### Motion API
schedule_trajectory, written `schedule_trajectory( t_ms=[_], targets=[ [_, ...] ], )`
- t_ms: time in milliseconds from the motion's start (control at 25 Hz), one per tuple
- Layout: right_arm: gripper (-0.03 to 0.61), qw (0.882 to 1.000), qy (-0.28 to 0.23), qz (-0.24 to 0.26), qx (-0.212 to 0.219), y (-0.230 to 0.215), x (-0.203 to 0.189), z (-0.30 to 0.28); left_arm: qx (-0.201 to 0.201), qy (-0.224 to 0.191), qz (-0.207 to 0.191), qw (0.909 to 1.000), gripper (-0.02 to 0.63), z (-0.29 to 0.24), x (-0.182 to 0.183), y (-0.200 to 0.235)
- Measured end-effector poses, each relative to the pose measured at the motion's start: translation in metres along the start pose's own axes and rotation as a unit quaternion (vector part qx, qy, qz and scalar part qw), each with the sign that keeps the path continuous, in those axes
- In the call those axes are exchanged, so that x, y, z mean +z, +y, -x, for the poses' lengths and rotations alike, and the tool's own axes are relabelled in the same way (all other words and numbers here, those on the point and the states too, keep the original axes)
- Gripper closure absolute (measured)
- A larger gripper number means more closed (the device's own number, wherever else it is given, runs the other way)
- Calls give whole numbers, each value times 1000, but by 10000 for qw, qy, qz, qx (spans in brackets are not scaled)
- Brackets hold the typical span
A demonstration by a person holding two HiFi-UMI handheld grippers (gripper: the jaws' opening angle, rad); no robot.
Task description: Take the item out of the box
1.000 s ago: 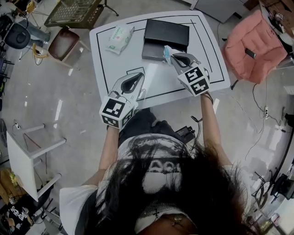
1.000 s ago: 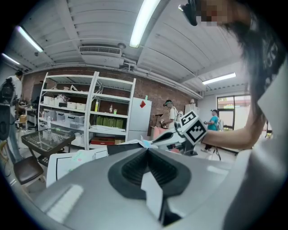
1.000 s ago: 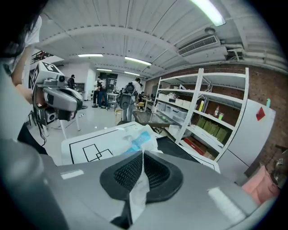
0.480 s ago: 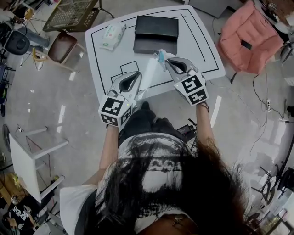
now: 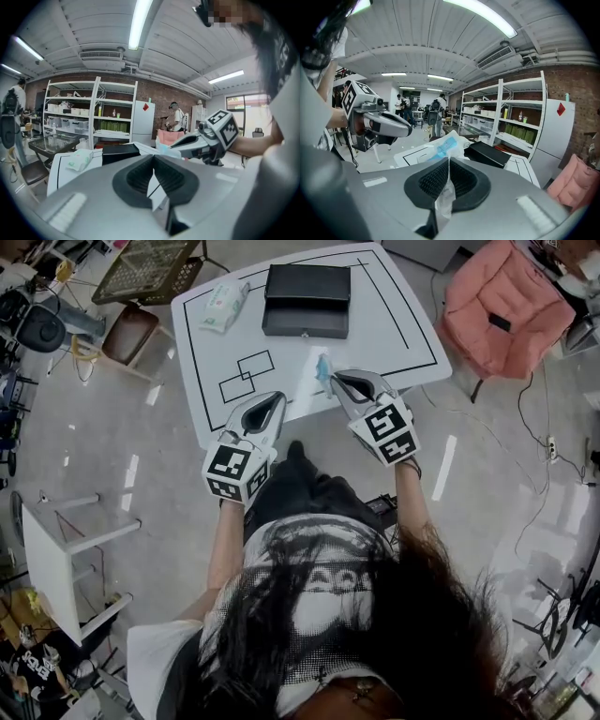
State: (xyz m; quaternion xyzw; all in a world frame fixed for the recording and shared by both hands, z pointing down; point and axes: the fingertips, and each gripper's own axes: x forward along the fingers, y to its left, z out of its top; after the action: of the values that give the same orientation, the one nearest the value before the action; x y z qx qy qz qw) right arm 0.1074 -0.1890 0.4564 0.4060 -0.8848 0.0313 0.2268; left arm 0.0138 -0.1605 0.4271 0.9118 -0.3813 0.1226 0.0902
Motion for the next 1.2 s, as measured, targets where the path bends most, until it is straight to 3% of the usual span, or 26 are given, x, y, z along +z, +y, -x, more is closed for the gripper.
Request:
schedule_trajectory(
  t_ms=[440, 1200],
  targets=[
    [568, 9996, -182, -155, 169, 25, -9, 31, 75, 280, -6, 9996, 614, 22, -19, -37],
    [568, 9992, -174, -316, 155, 88, 5, 29, 267, 158, 35, 9995, 614, 87, -25, -8]
  ],
)
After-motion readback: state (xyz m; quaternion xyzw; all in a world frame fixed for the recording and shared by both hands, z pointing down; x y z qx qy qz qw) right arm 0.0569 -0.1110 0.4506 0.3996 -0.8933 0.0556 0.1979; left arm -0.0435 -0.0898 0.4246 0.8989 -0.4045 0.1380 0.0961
